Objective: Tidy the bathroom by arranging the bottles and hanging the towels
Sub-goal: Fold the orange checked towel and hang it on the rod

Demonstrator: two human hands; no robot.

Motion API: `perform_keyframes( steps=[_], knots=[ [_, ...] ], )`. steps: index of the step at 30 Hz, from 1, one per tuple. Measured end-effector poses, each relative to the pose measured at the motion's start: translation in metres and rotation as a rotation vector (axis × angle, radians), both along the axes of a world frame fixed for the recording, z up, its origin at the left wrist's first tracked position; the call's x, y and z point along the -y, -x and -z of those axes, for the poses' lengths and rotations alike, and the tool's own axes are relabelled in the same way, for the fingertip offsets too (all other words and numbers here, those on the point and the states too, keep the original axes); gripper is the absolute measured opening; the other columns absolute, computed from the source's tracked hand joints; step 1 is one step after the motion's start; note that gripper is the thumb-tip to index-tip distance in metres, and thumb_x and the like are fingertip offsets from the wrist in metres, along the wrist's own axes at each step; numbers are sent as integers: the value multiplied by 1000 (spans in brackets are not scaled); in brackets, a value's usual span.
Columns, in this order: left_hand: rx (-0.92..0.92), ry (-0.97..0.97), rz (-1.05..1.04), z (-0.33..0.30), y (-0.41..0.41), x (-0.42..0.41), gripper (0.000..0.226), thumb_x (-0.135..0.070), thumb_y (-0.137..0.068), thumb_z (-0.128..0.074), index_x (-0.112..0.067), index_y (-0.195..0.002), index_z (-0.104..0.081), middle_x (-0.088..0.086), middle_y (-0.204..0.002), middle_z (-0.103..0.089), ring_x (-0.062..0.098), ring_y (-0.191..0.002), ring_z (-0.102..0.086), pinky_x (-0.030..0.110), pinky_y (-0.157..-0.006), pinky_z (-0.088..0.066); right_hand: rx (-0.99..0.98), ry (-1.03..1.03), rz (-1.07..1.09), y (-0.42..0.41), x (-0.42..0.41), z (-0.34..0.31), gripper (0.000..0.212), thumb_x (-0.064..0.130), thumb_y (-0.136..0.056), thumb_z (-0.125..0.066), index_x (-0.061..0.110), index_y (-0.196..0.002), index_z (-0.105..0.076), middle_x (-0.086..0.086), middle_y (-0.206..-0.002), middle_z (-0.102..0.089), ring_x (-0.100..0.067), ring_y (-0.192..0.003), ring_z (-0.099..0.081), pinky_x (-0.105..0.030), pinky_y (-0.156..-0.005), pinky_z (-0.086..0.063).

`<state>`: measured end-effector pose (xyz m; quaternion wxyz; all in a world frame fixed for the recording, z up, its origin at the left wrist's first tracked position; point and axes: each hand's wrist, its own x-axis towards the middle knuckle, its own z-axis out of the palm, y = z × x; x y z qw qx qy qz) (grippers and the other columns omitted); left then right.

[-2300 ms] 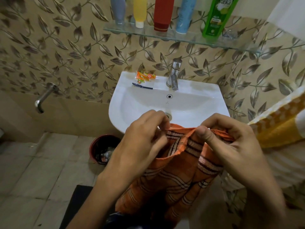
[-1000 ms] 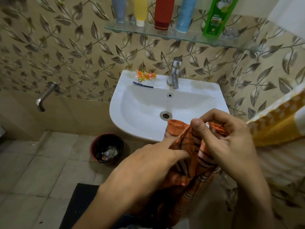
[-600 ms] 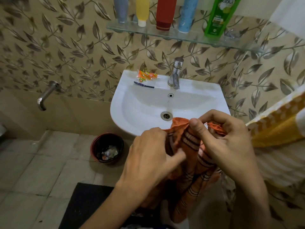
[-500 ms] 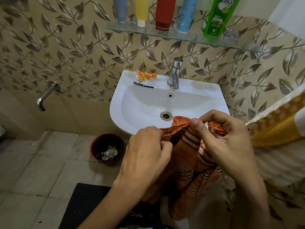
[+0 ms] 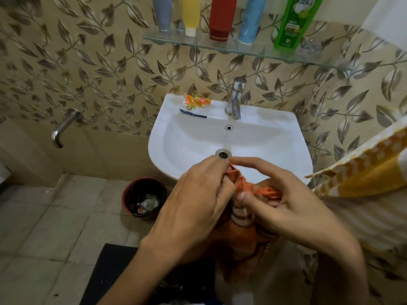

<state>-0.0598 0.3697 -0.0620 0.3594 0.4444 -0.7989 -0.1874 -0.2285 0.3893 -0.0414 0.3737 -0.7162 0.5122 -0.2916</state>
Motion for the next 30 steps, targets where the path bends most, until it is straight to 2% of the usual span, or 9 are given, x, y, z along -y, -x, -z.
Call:
perform_keyframes(
  steps=[3, 5, 6, 8, 15, 21, 25, 27, 30],
  knots=[
    [7, -2, 9, 2, -3, 2, 12, -29, -87, -34, -30, -75, -31, -13, -68, -37, 5, -63, -37, 17, -61, -33, 27, -3, -19, -6, 1, -2, 32, 47, -79, -67, 49, -111, -59, 27, -64, -64, 5, -54, -57, -5, -56, -42],
    [19, -5, 12, 4, -5, 3, 12, -32, -87, -34, -30, -75, -33, -13, -69, -39, 5, -65, -39, 18, -61, -34, -4, 6, 24, -8, 3, -1, 32, 64, -73, -63, 43, -97, -66, 13, -62, -66, -2, -52, -57, -20, -56, -50],
    [14, -1, 13, 5, -6, 4, 12, -32, -87, -34, -30, -75, -34, -13, -69, -40, 5, -65, -39, 19, -60, -33, -32, 17, 61, -8, 5, 0, 32, 62, -73, -61, 35, -88, -68, 1, -60, -65, -15, -53, -58, -34, -58, -53],
    [10, 13, 20, 5, -7, 8, 14, -34, -89, -36, -28, -77, -40, -15, -69, -40, 3, -66, -38, 21, -58, -33, -95, 68, 157, -7, 8, 2, 32, 52, -78, -59, 20, -72, -64, -12, -57, -60, -26, -51, -56, -44, -56, -50],
    [249, -164, 196, 3, -27, 16, 27, -42, -75, -45, -16, -69, -49, -4, -68, -48, 13, -66, -46, 34, -59, -42, -64, 182, 331, 1, 9, 1, 28, 50, -82, -60, 25, -70, -67, -8, -62, -64, -23, -61, -62, -38, -61, -50],
    [228, -260, 177, -4, -49, 19, 41, -51, -73, -48, -12, -65, -59, 2, -69, -57, 16, -66, -54, 44, -65, -46, -47, 135, 389, 17, 9, -2, 27, 51, -76, -58, 28, -66, -70, 9, -63, -69, -3, -62, -64, -28, -61, -50],
    [146, -222, 201, -7, -53, 20, 37, -50, -78, -62, -16, -63, -59, -3, -68, -58, 11, -64, -55, 39, -63, -48, -114, 83, 389, 27, 8, -1, 35, 57, -73, -54, 26, -69, -70, -4, -65, -70, -21, -67, -66, -39, -68, -53],
    [156, -223, 218, -6, -50, 19, 45, -57, -83, -54, -15, -70, -64, -2, -71, -61, 11, -68, -58, 39, -64, -49, -151, 59, 380, 30, 9, 2, 30, 53, -78, -56, 27, -72, -68, -8, -64, -69, -25, -66, -65, -40, -69, -52],
    [135, -217, 221, -3, -46, 20, 52, -60, -84, -40, -15, -77, -66, -3, -74, -62, 12, -72, -59, 37, -65, -49, -206, 21, 342, 30, 8, 3, 23, 53, -79, -53, 34, -76, -66, -1, -62, -69, -13, -61, -64, -35, -66, -52]
  ],
)
